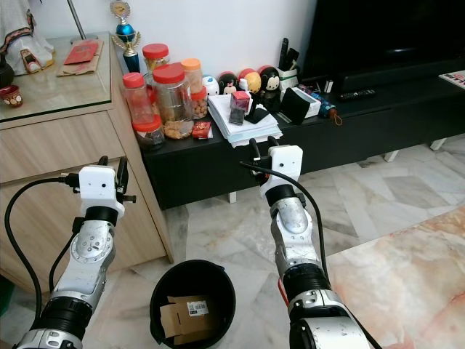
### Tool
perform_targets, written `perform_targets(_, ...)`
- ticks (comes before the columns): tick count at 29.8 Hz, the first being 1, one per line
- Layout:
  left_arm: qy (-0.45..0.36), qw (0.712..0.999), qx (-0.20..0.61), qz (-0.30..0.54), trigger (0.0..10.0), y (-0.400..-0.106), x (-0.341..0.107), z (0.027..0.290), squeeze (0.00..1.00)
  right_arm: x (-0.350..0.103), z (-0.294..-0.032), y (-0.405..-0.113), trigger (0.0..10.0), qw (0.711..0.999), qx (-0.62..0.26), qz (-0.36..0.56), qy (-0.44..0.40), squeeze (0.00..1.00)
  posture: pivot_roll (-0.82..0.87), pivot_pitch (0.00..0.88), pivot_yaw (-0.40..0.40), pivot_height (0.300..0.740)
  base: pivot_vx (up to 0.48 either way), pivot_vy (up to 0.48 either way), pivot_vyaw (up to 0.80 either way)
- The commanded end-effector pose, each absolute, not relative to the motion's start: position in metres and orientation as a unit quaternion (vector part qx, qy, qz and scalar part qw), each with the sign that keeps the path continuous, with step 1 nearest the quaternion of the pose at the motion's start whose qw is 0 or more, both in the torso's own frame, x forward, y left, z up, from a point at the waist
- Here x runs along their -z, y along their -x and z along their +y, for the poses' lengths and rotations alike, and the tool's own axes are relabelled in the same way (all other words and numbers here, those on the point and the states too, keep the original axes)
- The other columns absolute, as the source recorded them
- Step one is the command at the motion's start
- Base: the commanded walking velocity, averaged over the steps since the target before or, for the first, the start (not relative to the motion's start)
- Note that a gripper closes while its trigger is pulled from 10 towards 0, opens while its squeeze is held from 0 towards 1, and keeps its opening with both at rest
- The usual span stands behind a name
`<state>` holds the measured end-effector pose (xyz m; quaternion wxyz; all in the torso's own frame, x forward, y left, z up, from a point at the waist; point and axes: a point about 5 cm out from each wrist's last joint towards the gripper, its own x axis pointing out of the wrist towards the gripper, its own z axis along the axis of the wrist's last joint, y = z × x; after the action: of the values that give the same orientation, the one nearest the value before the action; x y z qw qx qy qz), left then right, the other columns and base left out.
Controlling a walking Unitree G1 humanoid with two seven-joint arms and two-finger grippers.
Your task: Picking trash to rubbish bin
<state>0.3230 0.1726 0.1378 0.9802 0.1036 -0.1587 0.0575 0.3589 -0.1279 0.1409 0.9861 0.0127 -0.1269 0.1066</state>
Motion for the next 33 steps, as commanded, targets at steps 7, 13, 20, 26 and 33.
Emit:
perform_targets(7,-0.100,0.980,-0.041,-0.168,10.0,-0.327,-0.146,0.159,0.00,-0.150,-0.115,-0.360,10.0,0.983,-0.119,-0.138,-0.023,0.00,0.21,0.000,0.006,0.740,0.000,0.000,0.00)
perform_targets(13,-0.095,0.980,-0.031,-0.170,10.0,-0.325,-0.148,0.152,0.00,-0.149,-0.114,-0.359,10.0,0.983,-0.119,-0.137,-0.029,0.00,0.21,0.000,0.004,0.740,0.000,0.000,0.00)
perform_targets(20,-0.087,0.981,-0.031,-0.169,10.0,-0.324,-0.149,0.151,0.00,-0.146,-0.107,-0.357,10.0,0.983,-0.125,-0.132,-0.030,0.00,0.21,0.000,0.008,0.740,0.000,0.000,0.00)
perform_targets(26,-0.088,0.981,-0.031,-0.170,10.0,-0.325,-0.151,0.152,0.00,-0.148,-0.107,-0.357,10.0,0.982,-0.124,-0.136,-0.033,0.00,0.20,0.000,0.017,0.740,0.000,0.000,0.00)
perform_targets(33,-0.088,0.980,-0.033,-0.173,10.0,-0.326,-0.154,0.152,0.00,-0.147,-0.107,-0.356,10.0,0.983,-0.123,-0.135,-0.032,0.00,0.20,0.000,0.016,0.740,0.000,0.000,0.00)
